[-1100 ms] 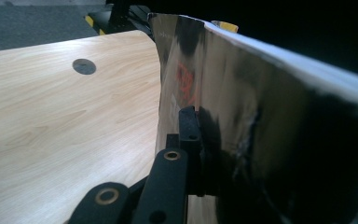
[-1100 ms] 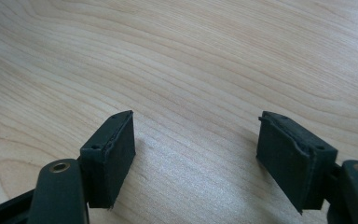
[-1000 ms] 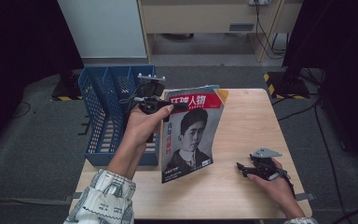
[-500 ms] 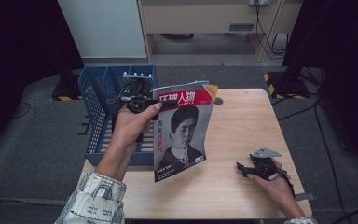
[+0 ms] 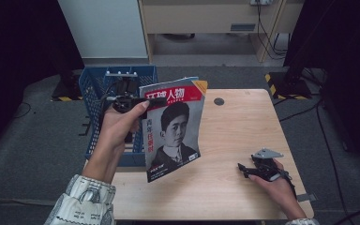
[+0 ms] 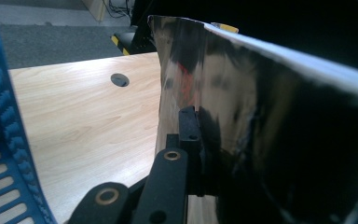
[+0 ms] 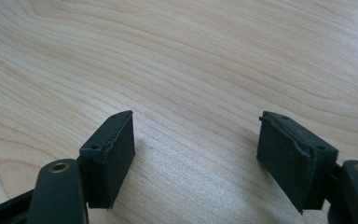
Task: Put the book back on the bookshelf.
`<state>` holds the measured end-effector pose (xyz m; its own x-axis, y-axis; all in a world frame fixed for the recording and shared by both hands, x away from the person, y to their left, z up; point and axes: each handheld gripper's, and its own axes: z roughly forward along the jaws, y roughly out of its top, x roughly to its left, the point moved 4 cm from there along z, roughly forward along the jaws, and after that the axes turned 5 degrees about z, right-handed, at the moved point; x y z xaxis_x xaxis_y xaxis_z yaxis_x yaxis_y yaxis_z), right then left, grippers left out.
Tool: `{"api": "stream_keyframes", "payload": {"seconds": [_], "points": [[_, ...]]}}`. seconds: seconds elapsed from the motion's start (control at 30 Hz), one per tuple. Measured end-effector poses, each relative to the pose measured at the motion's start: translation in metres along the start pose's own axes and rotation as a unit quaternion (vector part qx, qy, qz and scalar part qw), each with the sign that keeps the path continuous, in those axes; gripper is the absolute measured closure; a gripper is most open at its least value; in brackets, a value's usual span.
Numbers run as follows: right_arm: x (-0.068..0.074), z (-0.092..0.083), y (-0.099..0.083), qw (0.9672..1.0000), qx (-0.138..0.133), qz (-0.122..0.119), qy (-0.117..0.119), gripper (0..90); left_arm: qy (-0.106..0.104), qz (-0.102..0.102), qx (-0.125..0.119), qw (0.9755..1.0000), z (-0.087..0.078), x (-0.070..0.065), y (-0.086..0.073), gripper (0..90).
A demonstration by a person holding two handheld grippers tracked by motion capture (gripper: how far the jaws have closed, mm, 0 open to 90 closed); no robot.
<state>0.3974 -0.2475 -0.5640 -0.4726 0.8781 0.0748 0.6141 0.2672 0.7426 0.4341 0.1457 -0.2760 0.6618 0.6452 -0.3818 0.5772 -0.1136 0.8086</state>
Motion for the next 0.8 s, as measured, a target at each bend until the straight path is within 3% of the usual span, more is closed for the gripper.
{"api": "stream_keyframes", "payload": {"seconds": [0.8], "points": [[0.0, 0.0, 0.0, 1.0, -0.001, 0.0, 0.0, 27.6, 0.03, -0.015, -0.027, 0.9991, -0.041, 0.018, -0.001, 86.5]]}}
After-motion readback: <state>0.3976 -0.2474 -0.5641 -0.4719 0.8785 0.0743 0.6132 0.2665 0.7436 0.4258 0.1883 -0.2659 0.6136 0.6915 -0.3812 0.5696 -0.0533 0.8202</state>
